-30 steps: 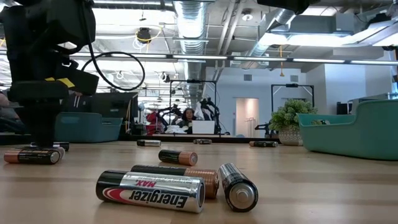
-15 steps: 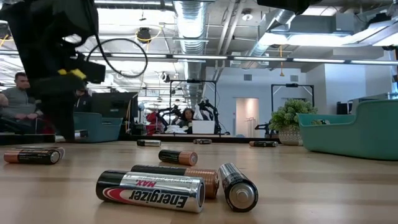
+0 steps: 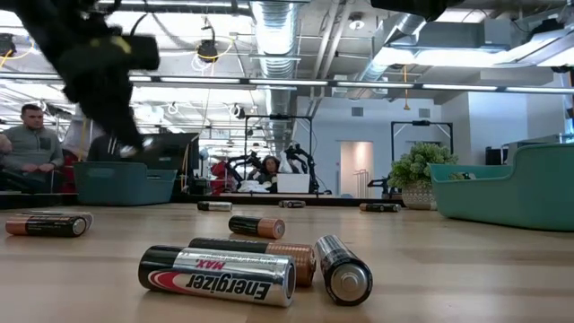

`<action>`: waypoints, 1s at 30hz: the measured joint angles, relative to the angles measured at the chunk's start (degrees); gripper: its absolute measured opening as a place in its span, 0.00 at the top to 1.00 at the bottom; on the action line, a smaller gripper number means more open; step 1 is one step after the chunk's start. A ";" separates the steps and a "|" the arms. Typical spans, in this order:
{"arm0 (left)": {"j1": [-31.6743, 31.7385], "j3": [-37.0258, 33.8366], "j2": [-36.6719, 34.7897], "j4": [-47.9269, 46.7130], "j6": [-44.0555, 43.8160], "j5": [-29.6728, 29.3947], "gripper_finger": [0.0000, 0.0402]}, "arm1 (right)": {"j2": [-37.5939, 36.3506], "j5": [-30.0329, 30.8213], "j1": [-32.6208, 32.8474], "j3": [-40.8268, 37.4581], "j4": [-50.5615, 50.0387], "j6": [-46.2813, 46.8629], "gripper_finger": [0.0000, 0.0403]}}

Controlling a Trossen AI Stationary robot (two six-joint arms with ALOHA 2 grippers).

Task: Sort batteries
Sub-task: Put the black-silver battery into the blue bin

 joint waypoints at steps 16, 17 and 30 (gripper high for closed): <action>0.52 0.11 -5.73 26.64 31.81 4.23 0.91 | 0.00 0.01 0.00 0.00 0.00 0.02 0.44; 0.88 0.11 -5.73 28.07 33.16 5.75 0.91 | 0.00 0.01 0.00 0.00 0.00 0.02 0.44; 6.70 0.13 -5.58 46.42 42.93 30.60 0.91 | 0.00 0.01 0.02 0.00 0.00 0.13 0.44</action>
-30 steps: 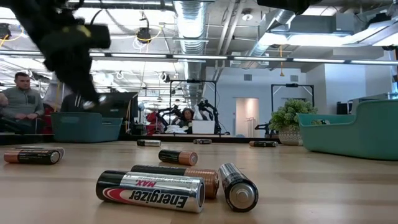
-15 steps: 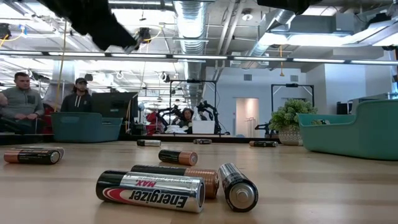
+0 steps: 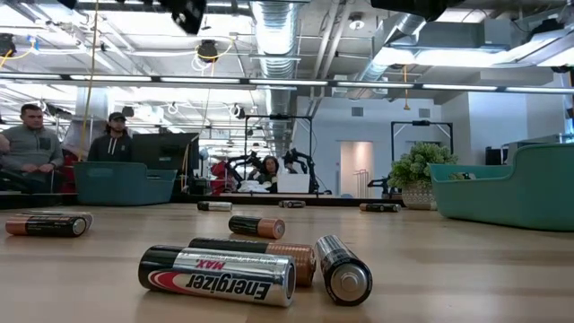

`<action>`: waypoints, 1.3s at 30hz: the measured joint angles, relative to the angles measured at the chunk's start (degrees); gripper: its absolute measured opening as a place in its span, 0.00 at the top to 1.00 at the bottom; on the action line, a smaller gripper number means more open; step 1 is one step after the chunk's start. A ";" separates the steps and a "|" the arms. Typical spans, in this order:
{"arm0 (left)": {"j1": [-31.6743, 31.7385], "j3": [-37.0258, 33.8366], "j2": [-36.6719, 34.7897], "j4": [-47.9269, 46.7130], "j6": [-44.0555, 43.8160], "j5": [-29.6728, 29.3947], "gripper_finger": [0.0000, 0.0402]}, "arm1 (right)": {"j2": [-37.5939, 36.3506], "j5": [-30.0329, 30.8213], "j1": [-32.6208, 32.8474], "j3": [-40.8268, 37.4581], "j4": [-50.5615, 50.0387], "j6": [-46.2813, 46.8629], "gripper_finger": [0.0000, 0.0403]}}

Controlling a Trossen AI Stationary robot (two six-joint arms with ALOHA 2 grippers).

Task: Sort batteries
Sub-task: Put the black-silver battery into the blue bin

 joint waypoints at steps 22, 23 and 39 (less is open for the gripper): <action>4.10 0.00 0.05 0.69 1.70 -4.64 0.91 | 0.00 0.00 -0.02 -0.01 -0.02 -0.14 0.44; 4.59 0.00 0.05 0.25 0.86 -6.93 0.91 | 0.00 0.00 -0.01 -0.02 0.00 -0.15 0.44; 15.16 0.00 -0.06 -5.58 -9.57 -34.30 0.91 | 0.00 0.00 -0.02 -0.02 -0.04 0.02 0.44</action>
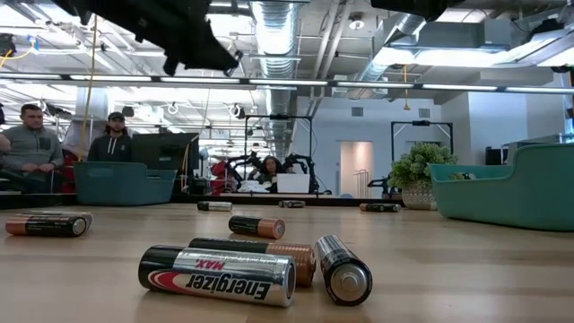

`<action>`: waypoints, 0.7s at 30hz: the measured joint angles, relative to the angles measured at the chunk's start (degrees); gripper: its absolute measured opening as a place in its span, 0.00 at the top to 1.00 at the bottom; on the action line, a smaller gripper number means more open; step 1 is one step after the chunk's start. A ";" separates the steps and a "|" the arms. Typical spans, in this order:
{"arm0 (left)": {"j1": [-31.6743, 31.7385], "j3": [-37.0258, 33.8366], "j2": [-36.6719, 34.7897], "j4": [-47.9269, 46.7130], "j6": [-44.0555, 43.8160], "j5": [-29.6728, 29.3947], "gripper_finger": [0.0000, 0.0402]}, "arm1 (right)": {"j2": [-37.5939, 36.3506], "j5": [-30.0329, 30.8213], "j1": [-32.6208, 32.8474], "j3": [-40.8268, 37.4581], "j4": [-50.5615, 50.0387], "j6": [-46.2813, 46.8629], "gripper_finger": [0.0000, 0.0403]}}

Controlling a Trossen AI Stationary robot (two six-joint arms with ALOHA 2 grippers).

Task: Sort batteries
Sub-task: Put the black-silver battery into the blue bin

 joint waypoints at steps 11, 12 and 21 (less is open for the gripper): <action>9.34 0.00 0.00 -11.57 -6.16 -22.42 0.88 | 0.00 0.00 0.01 0.00 -0.01 -0.03 0.44; 10.71 0.00 0.00 -13.02 -6.82 -22.72 0.87 | 0.00 0.00 0.01 0.00 -0.02 -0.04 0.44; 22.02 0.00 0.00 -18.26 -8.87 -21.16 0.89 | 0.00 0.00 0.00 0.00 0.00 -0.09 0.44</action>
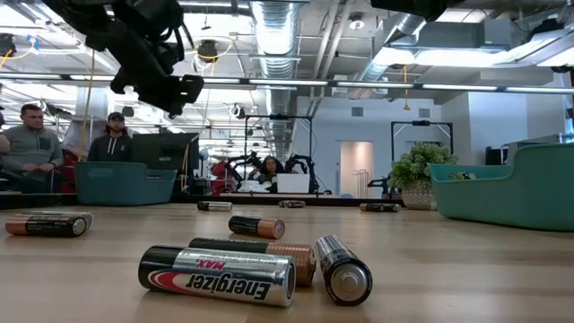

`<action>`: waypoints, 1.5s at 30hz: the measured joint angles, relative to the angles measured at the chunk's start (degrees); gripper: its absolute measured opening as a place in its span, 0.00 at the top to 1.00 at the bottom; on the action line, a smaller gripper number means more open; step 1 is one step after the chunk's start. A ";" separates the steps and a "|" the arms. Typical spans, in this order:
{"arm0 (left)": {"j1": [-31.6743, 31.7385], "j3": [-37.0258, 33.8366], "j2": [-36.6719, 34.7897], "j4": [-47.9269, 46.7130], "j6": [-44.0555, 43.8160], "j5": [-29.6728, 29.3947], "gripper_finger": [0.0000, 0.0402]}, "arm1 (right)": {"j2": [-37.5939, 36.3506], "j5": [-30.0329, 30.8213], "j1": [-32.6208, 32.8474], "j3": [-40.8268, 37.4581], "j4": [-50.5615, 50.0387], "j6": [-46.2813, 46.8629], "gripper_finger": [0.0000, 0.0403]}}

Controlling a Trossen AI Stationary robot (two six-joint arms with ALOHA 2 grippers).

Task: Sort batteries
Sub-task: Put the black-silver battery into the blue bin

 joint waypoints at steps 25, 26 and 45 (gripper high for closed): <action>26.06 0.00 0.00 -1.38 7.83 26.43 0.89 | -0.02 0.00 0.02 0.00 -1.42 0.96 0.44; 26.80 -0.01 0.02 -1.80 8.00 26.95 0.89 | 0.00 0.00 0.00 0.00 -1.42 0.96 0.44; 29.85 -0.04 0.07 -4.33 8.31 31.79 0.76 | -0.02 0.00 0.01 0.00 -1.07 1.01 0.44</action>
